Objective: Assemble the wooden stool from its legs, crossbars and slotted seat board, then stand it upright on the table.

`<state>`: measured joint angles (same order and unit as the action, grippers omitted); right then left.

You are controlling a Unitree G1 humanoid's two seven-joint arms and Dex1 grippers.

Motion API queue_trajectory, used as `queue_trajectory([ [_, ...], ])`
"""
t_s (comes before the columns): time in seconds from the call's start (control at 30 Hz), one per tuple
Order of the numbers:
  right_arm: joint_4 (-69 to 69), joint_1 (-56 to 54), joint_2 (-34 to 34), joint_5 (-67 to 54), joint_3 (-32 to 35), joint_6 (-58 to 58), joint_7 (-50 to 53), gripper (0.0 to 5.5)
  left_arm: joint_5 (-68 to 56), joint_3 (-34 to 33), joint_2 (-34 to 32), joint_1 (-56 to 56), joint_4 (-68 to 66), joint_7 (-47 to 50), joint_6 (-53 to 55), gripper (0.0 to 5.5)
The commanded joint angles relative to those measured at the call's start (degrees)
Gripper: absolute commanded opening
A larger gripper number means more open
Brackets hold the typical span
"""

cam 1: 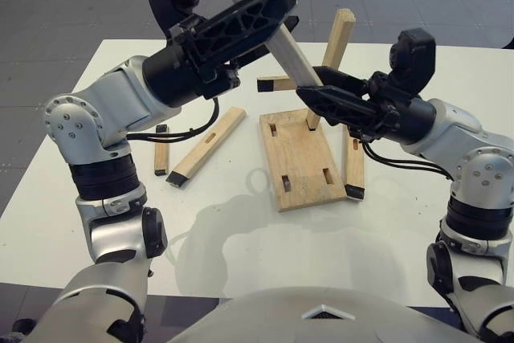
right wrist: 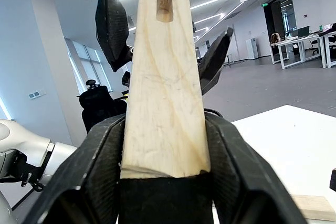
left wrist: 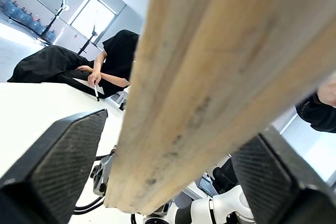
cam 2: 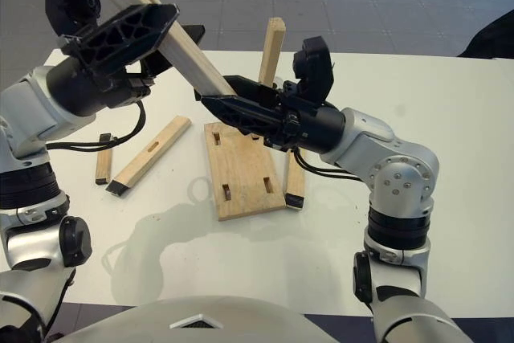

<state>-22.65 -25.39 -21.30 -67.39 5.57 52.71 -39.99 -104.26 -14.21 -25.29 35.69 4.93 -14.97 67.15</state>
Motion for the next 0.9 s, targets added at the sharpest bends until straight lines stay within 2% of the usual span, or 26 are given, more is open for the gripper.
queue_trajectory([
  [0.03,-0.9,0.7,-0.9,-0.6,-1.1,0.7,0.1,2.08,1.9,1.1,-1.5,-1.0,0.6,-2.0,-1.0,3.35],
  [0.2,-0.4,0.8,-1.4,-0.2,-1.5,0.3,0.5,2.08,6.0,1.8,-2.5,-1.8,1.1,-5.4,-1.4,2.56],
  [0.47,-0.1,0.7,-2.7,0.4,-2.0,0.3,0.9,2.08,11.9,2.7,-4.3,-3.4,1.2,-11.3,-1.8,2.29],
  [0.5,-0.1,0.6,-2.8,0.6,-2.2,0.3,0.8,2.46,12.0,2.7,-4.0,-3.4,1.0,-11.3,-2.1,2.28],
  [0.7,-0.8,2.0,-5.6,5.0,-4.3,-0.4,-1.2,3.41,9.6,1.4,-2.8,-2.8,-1.0,-8.8,-3.5,2.06],
  [0.9,-1.9,16.1,-23.6,21.1,-6.6,-6.9,-13.2,3.41,24.2,-2.7,-11.0,2.2,-8.8,-16.4,-10.2,2.06],
])
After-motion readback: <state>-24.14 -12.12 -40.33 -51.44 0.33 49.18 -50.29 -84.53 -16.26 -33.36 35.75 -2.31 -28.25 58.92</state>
